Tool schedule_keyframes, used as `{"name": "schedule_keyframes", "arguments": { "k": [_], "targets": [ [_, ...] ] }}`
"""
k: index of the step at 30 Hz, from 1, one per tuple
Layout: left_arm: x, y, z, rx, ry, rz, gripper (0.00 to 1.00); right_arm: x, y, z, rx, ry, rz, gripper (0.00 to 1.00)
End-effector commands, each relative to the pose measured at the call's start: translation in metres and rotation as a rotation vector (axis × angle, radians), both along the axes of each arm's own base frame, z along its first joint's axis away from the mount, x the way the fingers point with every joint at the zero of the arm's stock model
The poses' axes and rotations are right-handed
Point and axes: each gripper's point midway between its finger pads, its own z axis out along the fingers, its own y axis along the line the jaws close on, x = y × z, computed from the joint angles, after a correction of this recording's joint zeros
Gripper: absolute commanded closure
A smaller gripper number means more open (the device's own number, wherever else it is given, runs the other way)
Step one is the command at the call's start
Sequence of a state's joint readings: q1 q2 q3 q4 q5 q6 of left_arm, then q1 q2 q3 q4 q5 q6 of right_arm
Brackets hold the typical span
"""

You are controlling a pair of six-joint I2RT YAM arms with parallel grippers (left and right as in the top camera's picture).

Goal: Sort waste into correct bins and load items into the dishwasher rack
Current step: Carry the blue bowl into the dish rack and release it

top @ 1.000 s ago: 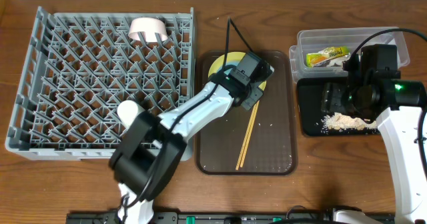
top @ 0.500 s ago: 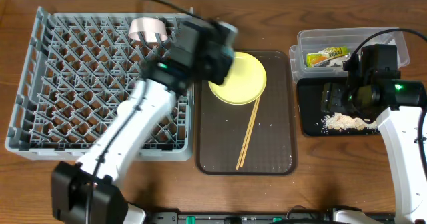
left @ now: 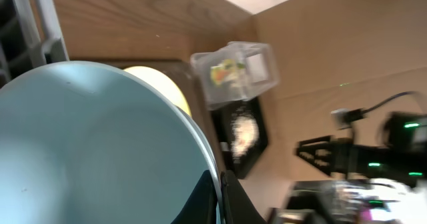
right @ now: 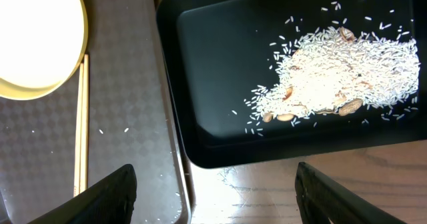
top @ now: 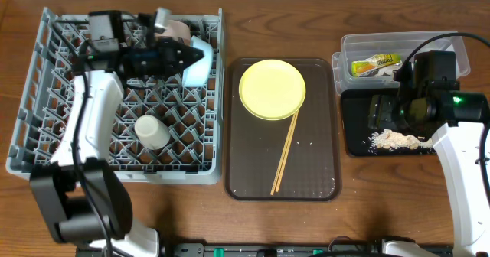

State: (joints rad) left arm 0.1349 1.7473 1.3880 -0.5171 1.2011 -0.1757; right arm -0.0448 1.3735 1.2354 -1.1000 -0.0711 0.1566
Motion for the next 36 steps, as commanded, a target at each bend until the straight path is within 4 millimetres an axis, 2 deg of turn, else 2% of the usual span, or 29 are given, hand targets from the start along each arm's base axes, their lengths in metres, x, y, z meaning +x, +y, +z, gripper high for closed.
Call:
{"name": "schedule_keyframes", "arguments": {
  "k": [1, 10, 18, 21, 25, 27, 30, 36],
  "targets": [
    [-0.003, 0.008, 0.004, -0.179, 0.075, -0.043, 0.94, 0.001, -0.002, 0.005, 0.002, -0.014, -0.014, 0.26],
    [0.013, 0.047, -0.038, -0.235, 0.205, 0.055, 0.94, 0.001, -0.002, 0.005, 0.002, -0.014, -0.014, 0.27],
    [0.017, 0.069, -0.073, -0.264, 0.291, 0.111, 0.94, 0.001, -0.002, 0.005, 0.002, -0.014, -0.014, 0.27],
    [0.018, 0.077, -0.079, -0.265, 0.303, 0.133, 0.92, 0.001, -0.002, 0.005, 0.002, -0.014, -0.014, 0.27],
    [0.021, 0.094, -0.088, -0.222, 0.311, 0.191, 0.72, 0.001, -0.002, 0.005, 0.002, -0.013, -0.014, 0.26],
    [0.022, 0.102, -0.093, -0.194, 0.317, 0.222, 0.55, 0.000, -0.002, 0.004, 0.002, -0.011, -0.014, 0.27],
    [0.022, 0.110, -0.095, -0.185, 0.318, 0.244, 0.36, 0.000, -0.002, 0.004, 0.002, -0.009, -0.014, 0.27],
    [0.022, 0.122, -0.092, -0.167, 0.306, 0.277, 0.20, -0.001, -0.002, 0.004, 0.002, -0.007, -0.014, 0.26]
  ]
}}
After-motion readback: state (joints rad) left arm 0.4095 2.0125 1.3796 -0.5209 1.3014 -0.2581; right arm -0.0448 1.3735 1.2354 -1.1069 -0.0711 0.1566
